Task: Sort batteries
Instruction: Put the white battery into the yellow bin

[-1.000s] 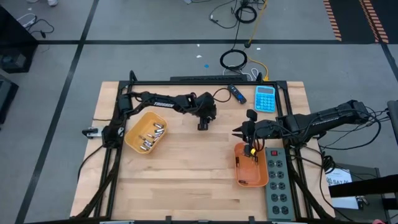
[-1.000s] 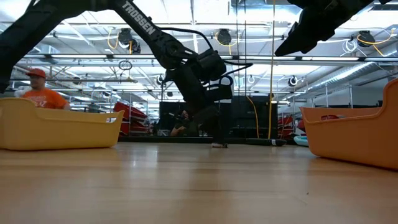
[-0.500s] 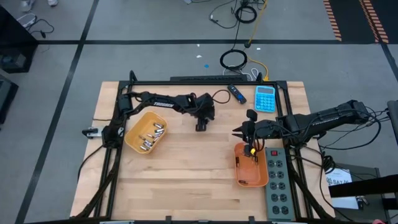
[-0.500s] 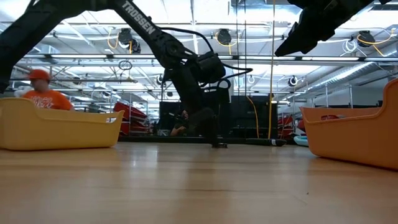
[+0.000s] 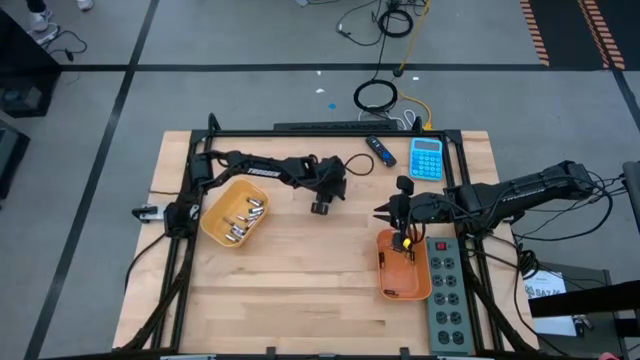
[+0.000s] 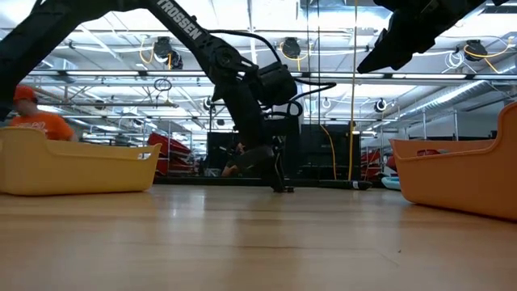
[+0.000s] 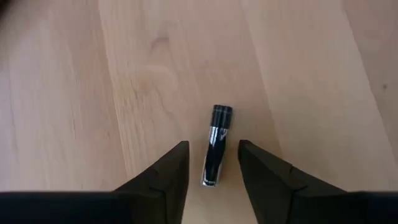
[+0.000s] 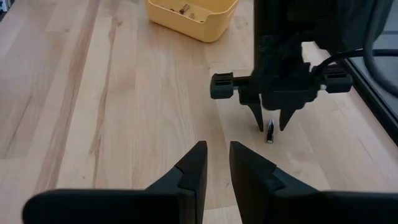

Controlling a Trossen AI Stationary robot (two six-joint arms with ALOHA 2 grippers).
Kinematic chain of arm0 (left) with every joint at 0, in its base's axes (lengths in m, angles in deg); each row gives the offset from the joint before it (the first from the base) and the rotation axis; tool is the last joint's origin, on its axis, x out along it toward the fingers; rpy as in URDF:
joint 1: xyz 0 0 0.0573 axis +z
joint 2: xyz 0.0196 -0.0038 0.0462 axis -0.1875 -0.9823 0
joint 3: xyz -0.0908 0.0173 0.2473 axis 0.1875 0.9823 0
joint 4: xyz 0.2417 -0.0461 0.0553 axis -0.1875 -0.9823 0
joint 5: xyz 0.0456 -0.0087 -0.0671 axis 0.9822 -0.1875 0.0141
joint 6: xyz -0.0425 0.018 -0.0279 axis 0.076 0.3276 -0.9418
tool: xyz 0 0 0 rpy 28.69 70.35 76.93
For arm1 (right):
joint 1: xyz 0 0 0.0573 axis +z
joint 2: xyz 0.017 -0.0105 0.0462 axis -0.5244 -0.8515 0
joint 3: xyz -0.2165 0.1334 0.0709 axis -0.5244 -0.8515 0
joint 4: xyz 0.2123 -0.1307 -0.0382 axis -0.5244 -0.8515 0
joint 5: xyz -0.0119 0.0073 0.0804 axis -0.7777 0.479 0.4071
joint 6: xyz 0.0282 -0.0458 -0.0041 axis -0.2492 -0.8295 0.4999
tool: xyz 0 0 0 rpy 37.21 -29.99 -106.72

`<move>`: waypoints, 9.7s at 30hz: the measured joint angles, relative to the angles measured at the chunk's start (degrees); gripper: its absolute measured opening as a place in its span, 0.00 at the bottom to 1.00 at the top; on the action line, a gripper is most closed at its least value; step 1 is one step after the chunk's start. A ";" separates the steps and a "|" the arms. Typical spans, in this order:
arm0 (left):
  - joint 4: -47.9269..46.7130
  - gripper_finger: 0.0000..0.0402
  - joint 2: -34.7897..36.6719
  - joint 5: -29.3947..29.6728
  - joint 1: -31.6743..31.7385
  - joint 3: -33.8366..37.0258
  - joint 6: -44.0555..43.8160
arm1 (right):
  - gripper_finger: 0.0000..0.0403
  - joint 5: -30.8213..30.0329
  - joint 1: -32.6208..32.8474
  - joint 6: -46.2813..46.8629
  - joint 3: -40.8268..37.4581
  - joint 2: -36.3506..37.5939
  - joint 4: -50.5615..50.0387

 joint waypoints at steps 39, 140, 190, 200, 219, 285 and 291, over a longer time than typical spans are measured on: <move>-8.55 0.29 -0.07 17.07 -11.86 -4.61 1.26 | 0.15 0.18 1.08 0.71 0.00 0.00 -1.14; 42.64 0.53 49.39 42.02 -34.67 59.58 -37.82 | 0.34 13.94 -26.58 -13.88 30.73 -56.11 1.60; 37.63 0.53 52.13 41.37 -34.55 59.58 -42.15 | 0.22 14.87 -24.15 -12.92 30.88 -58.42 -6.07; 37.38 0.53 52.11 37.31 -33.18 59.58 -41.85 | 0.04 16.37 -24.07 -11.01 30.83 -59.06 -5.58; 42.55 0.47 47.35 30.52 -32.26 59.53 -11.57 | 0.00 24.23 -14.15 -8.10 28.94 -52.52 14.57; 26.47 0.10 69.41 11.83 -27.00 57.88 -26.71 | 0.43 28.63 -15.99 -5.82 21.22 -28.05 6.71; 8.96 0.10 80.54 25.73 -29.97 57.90 -39.08 | 0.42 25.33 -16.96 1.17 1.77 -17.05 22.29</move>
